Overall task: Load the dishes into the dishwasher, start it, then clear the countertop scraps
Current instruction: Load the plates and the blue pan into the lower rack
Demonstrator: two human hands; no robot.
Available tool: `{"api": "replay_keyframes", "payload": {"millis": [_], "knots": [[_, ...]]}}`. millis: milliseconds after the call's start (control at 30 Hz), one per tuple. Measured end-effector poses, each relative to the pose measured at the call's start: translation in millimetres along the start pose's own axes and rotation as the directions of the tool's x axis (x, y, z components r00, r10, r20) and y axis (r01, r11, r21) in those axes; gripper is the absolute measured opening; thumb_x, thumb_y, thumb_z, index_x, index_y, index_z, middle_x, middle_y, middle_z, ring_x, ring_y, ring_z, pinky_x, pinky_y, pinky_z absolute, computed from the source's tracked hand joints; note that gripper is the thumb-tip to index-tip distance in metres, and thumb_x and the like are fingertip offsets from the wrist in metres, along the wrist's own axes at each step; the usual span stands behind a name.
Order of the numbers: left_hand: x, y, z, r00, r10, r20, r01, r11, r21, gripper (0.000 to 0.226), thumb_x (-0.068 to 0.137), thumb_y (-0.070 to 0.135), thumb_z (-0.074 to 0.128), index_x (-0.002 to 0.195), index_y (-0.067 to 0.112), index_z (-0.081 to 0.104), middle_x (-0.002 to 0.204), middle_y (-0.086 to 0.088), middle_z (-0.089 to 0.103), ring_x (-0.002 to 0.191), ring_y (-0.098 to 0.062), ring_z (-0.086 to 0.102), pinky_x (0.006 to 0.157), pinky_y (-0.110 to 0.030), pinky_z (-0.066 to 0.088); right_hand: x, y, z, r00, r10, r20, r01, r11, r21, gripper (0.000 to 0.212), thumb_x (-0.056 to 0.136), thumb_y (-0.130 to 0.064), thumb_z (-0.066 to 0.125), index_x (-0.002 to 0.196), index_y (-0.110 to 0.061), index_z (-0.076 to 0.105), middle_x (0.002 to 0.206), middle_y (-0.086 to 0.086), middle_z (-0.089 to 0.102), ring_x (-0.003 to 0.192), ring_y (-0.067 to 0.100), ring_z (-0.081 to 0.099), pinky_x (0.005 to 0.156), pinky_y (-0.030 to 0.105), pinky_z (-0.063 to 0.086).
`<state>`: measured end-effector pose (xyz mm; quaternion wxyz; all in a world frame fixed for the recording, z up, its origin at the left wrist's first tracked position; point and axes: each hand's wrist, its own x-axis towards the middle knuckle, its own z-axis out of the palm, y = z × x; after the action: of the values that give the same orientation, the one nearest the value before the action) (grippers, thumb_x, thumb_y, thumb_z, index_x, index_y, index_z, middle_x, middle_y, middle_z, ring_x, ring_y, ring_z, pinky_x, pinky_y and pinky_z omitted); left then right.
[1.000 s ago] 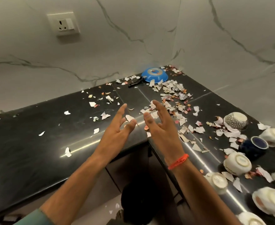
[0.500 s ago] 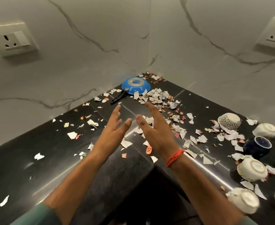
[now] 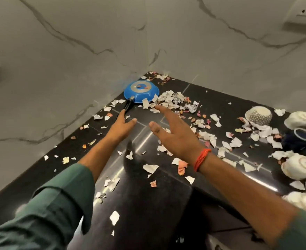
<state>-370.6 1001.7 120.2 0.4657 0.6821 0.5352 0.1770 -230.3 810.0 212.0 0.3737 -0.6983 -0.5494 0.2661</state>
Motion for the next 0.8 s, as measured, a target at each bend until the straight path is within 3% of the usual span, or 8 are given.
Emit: {"api": "replay_keyframes", "payload": {"millis": [67, 233, 367, 467, 600, 700, 800], "knots": [[27.7, -6.9, -3.0, 1.000, -0.016, 0.007, 0.016, 0.998, 0.062, 0.087, 0.094, 0.051, 0.061, 0.164, 0.026, 0.016, 0.163, -0.013, 0.035, 0.146, -0.030, 0.040, 0.120, -0.045, 0.035, 4.1, 2.8, 3.2, 1.000, 0.012, -0.010, -0.012, 1.000, -0.015, 0.059, 0.103, -0.041, 0.051, 0.157, -0.028, 0.030, 0.161, -0.006, 0.032, 0.147, 0.010, 0.027, 0.105, 0.015, 0.018], [70.8, -10.4, -0.5, 0.998, 0.067, -0.006, -0.063, 0.962, 0.266, 0.070, 0.101, 0.031, 0.060, 0.161, 0.017, 0.027, 0.160, -0.014, 0.040, 0.144, -0.032, 0.043, 0.118, -0.042, 0.033, 9.9, 15.4, 10.4, 0.996, 0.080, -0.036, -0.082, 0.996, -0.048, 0.057, 0.103, -0.045, 0.048, 0.156, -0.032, 0.030, 0.160, -0.007, 0.033, 0.147, 0.008, 0.028, 0.108, 0.016, 0.019], [110.2, -18.9, -5.3, 0.990, 0.138, -0.031, -0.110, 0.888, 0.445, 0.071, 0.093, 0.036, 0.065, 0.156, 0.019, 0.038, 0.149, -0.017, 0.051, 0.134, -0.037, 0.051, 0.113, -0.053, 0.042, 11.0, 27.5, 17.6, 0.989, 0.144, -0.024, -0.145, 0.988, -0.055, 0.056, 0.103, -0.051, 0.044, 0.155, -0.037, 0.029, 0.162, -0.009, 0.029, 0.148, 0.010, 0.027, 0.116, 0.025, 0.023], [151.9, -31.8, -10.1, 0.994, 0.109, 0.006, -0.097, 0.865, 0.492, 0.079, 0.084, 0.043, 0.069, 0.155, 0.025, 0.037, 0.146, -0.015, 0.053, 0.130, -0.038, 0.053, 0.108, -0.058, 0.045, 10.8, 34.9, 19.9, 0.982, 0.186, -0.029, -0.186, 0.982, -0.023, 0.056, 0.103, -0.052, 0.041, 0.156, -0.036, 0.028, 0.163, -0.010, 0.029, 0.149, 0.007, 0.024, 0.121, 0.030, 0.023], [175.2, -45.3, -18.2, 0.998, 0.004, 0.061, -0.037, 0.832, 0.553, 0.081, 0.085, 0.033, 0.075, 0.155, 0.023, 0.034, 0.145, -0.019, 0.055, 0.127, -0.042, 0.056, 0.108, -0.056, 0.045, 9.9, 40.0, 22.9, 0.973, 0.230, -0.028, -0.230, 0.973, 0.006, 0.053, 0.105, -0.050, 0.039, 0.155, -0.037, 0.029, 0.159, -0.011, 0.035, 0.145, 0.003, 0.029, 0.114, 0.020, 0.023], [178.2, -50.1, -18.8, 0.999, 0.049, 0.000, -0.036, 0.733, 0.679, 0.076, 0.087, 0.038, 0.072, 0.153, 0.025, 0.036, 0.138, -0.018, 0.059, 0.122, -0.043, 0.058, 0.100, -0.056, 0.050, 12.5, 45.4, 24.8, 0.970, 0.243, -0.019, -0.243, 0.970, 0.008, 0.054, 0.104, -0.053, 0.037, 0.156, -0.038, 0.028, 0.160, -0.015, 0.031, 0.145, 0.000, 0.026, 0.112, 0.016, 0.019], [190.9, -56.4, -16.8, 0.999, 0.048, -0.015, -0.025, 0.724, 0.689, 0.070, 0.084, 0.034, 0.069, 0.149, 0.024, 0.043, 0.134, -0.018, 0.061, 0.119, -0.042, 0.060, 0.099, -0.055, 0.050, 16.6, 51.3, 25.7, 0.965, 0.263, -0.009, -0.263, 0.965, -0.001, 0.056, 0.104, -0.053, 0.038, 0.156, -0.040, 0.025, 0.162, -0.017, 0.027, 0.145, -0.003, 0.021, 0.102, 0.000, 0.010]]}}
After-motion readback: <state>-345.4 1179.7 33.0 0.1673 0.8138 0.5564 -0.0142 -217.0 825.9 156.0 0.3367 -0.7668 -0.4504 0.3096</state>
